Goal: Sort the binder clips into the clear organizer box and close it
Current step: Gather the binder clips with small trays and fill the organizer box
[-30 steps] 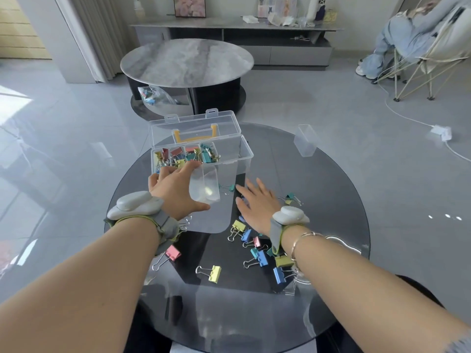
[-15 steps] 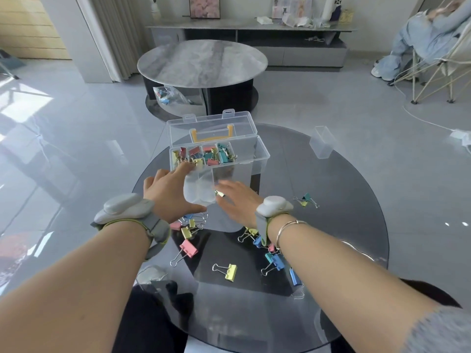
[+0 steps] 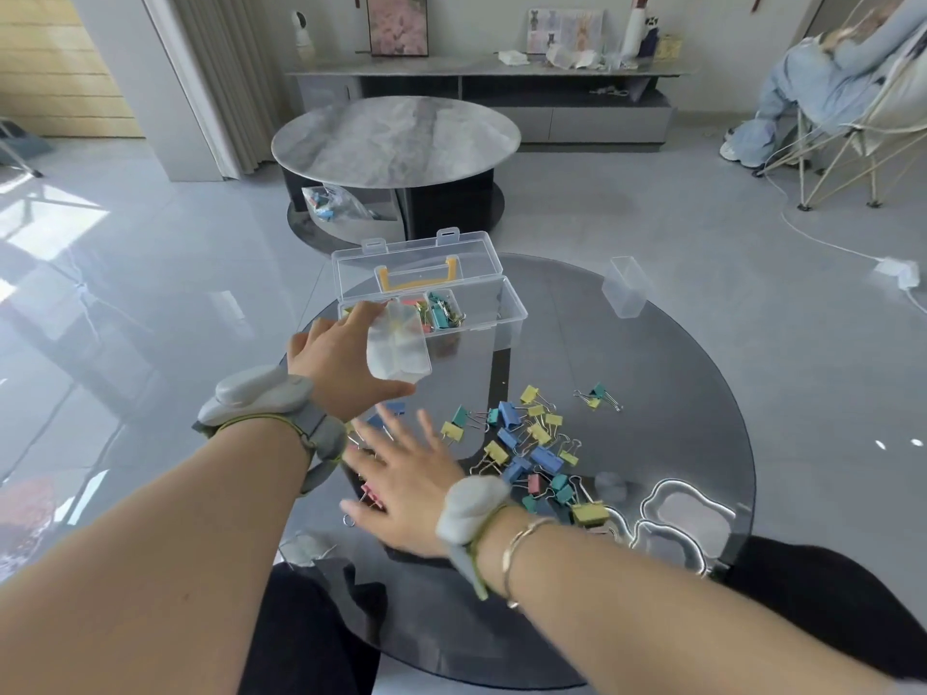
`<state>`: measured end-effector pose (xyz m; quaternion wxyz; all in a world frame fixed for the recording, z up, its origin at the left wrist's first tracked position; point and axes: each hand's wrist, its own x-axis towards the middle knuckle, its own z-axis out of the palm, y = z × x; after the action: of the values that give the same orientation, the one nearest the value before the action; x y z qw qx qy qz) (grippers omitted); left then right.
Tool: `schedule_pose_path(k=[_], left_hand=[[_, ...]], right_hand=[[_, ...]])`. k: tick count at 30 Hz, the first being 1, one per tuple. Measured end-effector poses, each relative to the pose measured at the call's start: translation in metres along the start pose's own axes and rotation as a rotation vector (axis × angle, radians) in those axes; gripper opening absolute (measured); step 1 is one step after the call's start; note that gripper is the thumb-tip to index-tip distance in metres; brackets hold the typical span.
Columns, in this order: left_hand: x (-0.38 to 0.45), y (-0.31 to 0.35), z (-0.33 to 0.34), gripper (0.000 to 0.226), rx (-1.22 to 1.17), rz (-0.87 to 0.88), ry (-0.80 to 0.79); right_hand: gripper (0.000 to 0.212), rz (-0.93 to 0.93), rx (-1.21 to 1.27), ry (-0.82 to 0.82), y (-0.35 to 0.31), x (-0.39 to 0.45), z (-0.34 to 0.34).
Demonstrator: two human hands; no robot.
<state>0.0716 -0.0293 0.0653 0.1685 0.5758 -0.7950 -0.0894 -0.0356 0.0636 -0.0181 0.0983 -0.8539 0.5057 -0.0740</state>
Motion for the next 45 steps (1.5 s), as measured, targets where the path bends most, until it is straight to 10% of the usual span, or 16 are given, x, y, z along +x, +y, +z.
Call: schedule_pose_path(k=[15,23,31,45], left_hand=[[-0.022,-0.007,0.009,0.083,-0.012,-0.046,-0.016],[-0.04,0.001,0.017,0.084,-0.004,-0.055,-0.101],[-0.049,-0.007,0.036,0.082,-0.041,-0.078,-0.131],[-0.051,-0.011,0.048,0.082,-0.097,-0.106,-0.206]], right_hand=[[0.053,0.333,-0.151,0.034,0.052,-0.022,-0.004],[0.105,0.359,-0.033,-0.138,0.086,-0.033,-0.017],[0.052,0.313,-0.227,0.119,0.082,-0.027,-0.015],[0.032,0.449,-0.224,0.181,0.076,-0.023,-0.015]])
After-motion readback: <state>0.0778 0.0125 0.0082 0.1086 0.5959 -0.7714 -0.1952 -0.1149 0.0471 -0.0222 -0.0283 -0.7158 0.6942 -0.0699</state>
